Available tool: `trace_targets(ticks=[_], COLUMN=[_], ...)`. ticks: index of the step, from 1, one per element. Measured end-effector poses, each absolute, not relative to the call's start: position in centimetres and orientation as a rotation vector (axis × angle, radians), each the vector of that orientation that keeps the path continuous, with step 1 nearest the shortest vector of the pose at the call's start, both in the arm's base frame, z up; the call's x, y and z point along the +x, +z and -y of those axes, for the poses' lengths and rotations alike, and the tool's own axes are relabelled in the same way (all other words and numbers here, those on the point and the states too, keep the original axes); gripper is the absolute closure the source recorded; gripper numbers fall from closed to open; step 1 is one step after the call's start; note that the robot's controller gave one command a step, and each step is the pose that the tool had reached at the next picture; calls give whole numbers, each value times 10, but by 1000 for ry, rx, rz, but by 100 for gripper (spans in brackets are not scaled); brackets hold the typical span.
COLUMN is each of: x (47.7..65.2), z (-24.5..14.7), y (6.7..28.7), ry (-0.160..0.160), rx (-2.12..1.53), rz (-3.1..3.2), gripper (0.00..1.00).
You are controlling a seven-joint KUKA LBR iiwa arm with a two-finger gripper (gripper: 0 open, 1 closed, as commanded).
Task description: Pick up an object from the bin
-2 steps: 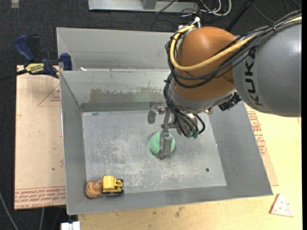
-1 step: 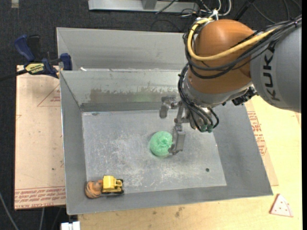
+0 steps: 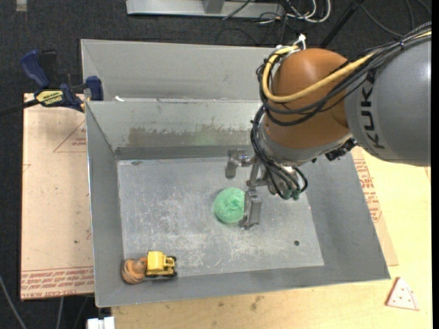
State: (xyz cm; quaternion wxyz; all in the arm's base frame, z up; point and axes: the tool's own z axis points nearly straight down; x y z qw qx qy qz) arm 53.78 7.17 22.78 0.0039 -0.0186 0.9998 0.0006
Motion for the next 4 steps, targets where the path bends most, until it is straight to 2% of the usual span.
trace_targets(ticks=[1, 2, 3, 4], x=[523, 535, 558, 577], z=[-65, -61, -46, -35], y=[197, 190, 154, 132], ry=[1, 2, 1, 2], rx=[-161, -168, -288, -268], rz=[-3139, -3135, -3123, -3130], gripper=[0, 0, 0, 0])
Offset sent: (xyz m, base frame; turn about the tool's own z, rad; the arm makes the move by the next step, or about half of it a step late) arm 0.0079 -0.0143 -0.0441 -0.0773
